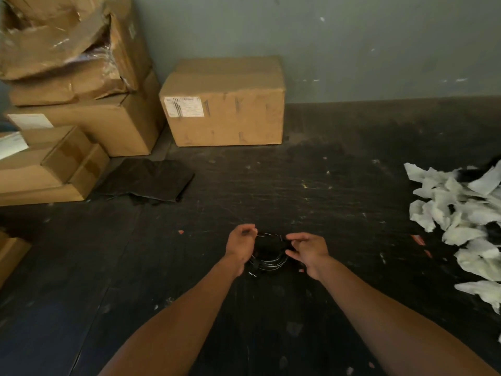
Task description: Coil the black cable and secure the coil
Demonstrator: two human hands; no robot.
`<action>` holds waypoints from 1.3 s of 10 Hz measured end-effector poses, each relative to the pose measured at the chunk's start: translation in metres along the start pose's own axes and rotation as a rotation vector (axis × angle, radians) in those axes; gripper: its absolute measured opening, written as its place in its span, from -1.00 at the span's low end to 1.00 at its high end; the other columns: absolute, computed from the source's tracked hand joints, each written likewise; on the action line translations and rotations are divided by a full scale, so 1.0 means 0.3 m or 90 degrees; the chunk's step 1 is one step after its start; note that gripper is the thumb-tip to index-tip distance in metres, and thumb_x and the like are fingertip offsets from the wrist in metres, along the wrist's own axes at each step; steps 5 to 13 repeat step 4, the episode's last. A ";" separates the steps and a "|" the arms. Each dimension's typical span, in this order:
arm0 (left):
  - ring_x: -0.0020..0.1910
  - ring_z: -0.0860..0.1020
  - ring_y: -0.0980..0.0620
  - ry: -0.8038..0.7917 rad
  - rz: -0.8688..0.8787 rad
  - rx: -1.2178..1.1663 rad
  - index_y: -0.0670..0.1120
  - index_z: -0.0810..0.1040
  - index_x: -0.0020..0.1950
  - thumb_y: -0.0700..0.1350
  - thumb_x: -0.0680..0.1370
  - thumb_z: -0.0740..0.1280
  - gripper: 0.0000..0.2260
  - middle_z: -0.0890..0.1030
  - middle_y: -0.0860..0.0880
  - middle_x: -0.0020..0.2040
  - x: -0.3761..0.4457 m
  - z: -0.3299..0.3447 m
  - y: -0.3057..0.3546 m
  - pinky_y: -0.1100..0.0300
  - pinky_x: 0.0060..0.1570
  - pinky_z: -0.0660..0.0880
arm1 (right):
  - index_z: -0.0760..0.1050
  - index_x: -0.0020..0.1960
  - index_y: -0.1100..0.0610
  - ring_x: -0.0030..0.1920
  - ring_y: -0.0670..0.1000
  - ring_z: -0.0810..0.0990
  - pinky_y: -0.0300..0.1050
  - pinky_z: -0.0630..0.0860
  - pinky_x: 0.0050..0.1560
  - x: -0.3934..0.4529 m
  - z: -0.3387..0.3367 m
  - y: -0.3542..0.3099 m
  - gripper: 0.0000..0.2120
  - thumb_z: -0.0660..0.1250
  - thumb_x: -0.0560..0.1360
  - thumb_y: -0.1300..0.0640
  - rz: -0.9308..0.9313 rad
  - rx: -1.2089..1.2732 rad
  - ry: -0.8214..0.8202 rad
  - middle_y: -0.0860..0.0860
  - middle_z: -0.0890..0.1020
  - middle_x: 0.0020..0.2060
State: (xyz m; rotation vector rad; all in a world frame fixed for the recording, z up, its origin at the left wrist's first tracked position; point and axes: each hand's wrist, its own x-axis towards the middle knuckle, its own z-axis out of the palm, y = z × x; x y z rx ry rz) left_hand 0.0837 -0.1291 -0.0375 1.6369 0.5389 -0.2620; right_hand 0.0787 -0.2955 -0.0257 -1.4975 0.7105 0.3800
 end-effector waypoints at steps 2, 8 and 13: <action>-0.17 0.57 0.13 -0.040 0.062 0.243 0.00 0.46 0.43 -0.16 0.68 0.12 -0.67 0.51 -0.11 0.37 0.058 -0.012 -0.010 0.33 -0.36 0.49 | 0.56 0.24 0.02 -0.25 -0.09 0.56 -0.19 0.54 -0.29 0.033 0.049 0.008 -0.69 0.16 0.62 0.26 -0.140 -0.308 -0.001 0.06 0.61 0.11; 0.44 0.38 -0.03 -0.053 0.086 0.308 -0.01 0.23 0.58 0.03 0.71 0.01 -0.57 0.31 -0.06 0.55 0.037 -0.028 0.028 0.20 0.34 0.31 | 0.33 0.48 0.01 -0.09 -0.03 0.55 -0.07 0.57 -0.02 0.021 0.054 -0.034 -0.58 0.17 0.63 0.11 -0.185 -0.501 -0.078 0.10 0.51 0.34; 0.44 0.38 -0.03 -0.053 0.086 0.308 -0.01 0.23 0.58 0.03 0.71 0.01 -0.57 0.31 -0.06 0.55 0.037 -0.028 0.028 0.20 0.34 0.31 | 0.33 0.48 0.01 -0.09 -0.03 0.55 -0.07 0.57 -0.02 0.021 0.054 -0.034 -0.58 0.17 0.63 0.11 -0.185 -0.501 -0.078 0.10 0.51 0.34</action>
